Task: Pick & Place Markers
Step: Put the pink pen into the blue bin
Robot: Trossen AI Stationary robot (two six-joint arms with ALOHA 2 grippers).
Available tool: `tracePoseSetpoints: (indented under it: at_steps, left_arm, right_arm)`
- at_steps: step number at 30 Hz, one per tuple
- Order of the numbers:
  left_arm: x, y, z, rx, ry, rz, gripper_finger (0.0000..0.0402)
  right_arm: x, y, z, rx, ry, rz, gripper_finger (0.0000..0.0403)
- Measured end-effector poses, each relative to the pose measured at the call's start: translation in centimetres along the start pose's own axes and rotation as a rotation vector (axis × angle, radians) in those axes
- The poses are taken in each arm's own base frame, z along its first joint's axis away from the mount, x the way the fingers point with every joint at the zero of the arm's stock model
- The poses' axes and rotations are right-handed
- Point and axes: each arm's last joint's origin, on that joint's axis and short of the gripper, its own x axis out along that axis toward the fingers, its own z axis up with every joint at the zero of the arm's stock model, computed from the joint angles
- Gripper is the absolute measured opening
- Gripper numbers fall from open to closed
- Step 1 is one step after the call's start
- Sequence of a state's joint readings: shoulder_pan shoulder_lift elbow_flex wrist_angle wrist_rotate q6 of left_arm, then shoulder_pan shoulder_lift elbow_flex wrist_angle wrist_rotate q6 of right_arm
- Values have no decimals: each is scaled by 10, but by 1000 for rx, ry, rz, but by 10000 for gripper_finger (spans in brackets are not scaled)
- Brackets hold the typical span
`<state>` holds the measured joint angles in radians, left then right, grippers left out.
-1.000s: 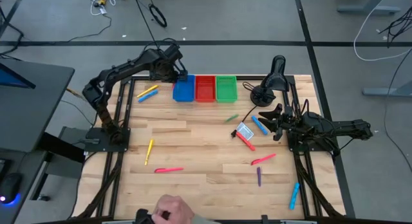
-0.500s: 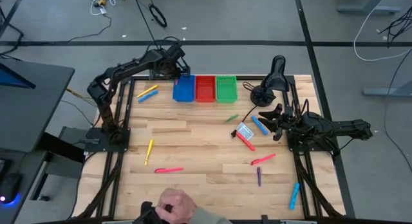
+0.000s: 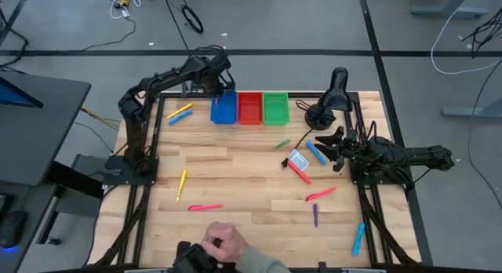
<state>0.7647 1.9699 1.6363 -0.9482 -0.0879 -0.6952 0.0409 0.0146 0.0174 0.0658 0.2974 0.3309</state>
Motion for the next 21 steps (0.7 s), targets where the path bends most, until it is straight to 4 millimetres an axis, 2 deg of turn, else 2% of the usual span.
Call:
tracePoseSetpoints:
  at_steps: [15, 21]
  left_arm:
    - [47, -14, -14, 68, 126, 40, 37]
    - [62, -14, -17, 73, 152, 74, 37]
  right_arm:
    - [0, 0, 0, 0, 0, 0, 166]
    - [0, 0, 0, 0, 0, 0, 166]
